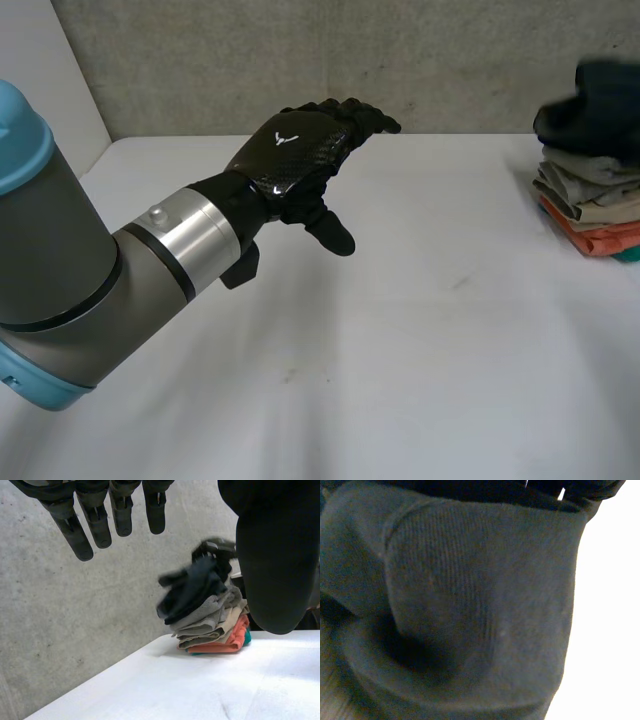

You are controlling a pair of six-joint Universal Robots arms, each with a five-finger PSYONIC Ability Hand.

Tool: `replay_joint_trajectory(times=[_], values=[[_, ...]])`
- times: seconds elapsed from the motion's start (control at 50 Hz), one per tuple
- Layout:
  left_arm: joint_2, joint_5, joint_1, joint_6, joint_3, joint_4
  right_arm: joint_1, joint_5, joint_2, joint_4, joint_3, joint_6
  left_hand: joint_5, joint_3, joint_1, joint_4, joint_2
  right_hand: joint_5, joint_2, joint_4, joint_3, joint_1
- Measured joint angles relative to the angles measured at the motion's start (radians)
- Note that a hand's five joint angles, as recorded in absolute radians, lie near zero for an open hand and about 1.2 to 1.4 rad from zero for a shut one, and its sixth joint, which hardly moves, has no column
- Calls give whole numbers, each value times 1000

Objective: Fold the laundry.

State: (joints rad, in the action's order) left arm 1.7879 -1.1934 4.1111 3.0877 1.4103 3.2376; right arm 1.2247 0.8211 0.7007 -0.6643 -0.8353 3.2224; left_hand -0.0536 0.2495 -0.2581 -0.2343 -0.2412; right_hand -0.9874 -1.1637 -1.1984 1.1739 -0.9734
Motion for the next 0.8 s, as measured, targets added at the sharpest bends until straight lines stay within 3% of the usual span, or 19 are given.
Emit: replay_joint_trajectory(times=[0.14,0.32,0.38,0.46,0.5,0.62,0.8], values=[[22,-1,0,0,1,1,-70,-118,-132,-92,-76,-6,0,0,0,0,0,-42,0,-2,0,0],[30,-2,-1,-1,1,1,-121,-128,-62,-138,-176,-10,0,0,0,0,0,-49,1,-3,-1,0],[29,-2,-2,-2,0,1,-123,-119,-32,-134,-188,-7,0,0,0,0,0,106,122,147,-128,2],[26,-1,-4,-2,0,1,-122,-76,18,-76,-206,-8,0,0,0,0,0,729,758,772,-752,592],[23,-1,-5,-3,0,2,-122,-43,49,-17,-219,-15,0,0,0,0,0,891,922,946,-924,736],[10,1,-13,-3,0,4,-125,42,156,170,-285,-96,0,0,0,0,0,938,948,982,-959,747],[-34,2,-27,-5,-6,6,-169,191,387,353,-422,-347,0,0,0,0,0,938,948,982,-959,747]])
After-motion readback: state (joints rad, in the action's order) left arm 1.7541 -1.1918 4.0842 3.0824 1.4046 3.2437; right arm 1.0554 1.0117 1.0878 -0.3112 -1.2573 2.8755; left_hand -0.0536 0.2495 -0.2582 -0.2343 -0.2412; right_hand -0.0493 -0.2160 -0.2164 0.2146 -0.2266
